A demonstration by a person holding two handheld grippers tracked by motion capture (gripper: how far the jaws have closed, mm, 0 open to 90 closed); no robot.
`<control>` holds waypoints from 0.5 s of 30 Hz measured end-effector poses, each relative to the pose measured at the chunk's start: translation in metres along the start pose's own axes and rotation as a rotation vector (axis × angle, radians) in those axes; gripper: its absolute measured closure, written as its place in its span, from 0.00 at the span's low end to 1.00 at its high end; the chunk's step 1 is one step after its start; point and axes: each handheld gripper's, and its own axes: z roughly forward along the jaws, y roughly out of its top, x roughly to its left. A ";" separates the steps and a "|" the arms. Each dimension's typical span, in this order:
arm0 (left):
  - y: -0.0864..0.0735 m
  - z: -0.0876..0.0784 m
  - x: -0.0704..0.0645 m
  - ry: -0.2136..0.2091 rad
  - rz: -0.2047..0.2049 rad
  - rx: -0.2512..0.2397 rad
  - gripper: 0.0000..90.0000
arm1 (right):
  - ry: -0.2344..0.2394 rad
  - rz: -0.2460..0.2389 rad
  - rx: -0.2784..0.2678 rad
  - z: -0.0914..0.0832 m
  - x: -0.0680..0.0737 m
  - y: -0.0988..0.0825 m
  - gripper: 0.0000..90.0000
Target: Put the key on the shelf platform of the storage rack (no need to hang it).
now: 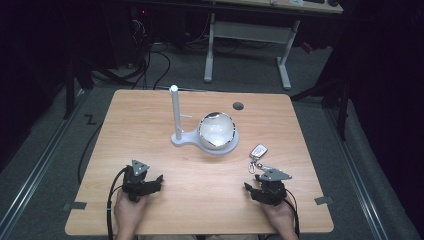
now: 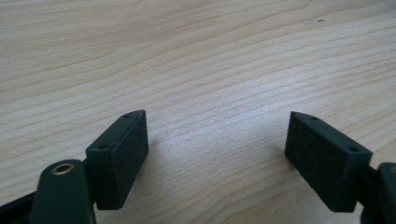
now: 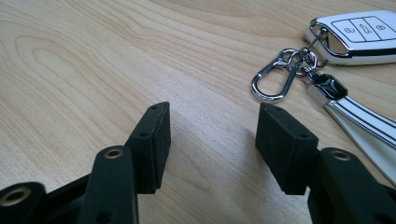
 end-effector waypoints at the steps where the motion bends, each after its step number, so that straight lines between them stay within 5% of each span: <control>1: 0.000 0.000 0.000 0.000 0.000 0.000 0.24 | 0.000 0.000 0.000 0.000 0.000 0.000 0.50; 15: 0.000 0.000 0.000 0.000 0.000 0.000 0.24 | 0.000 0.004 0.002 0.000 0.000 0.000 0.48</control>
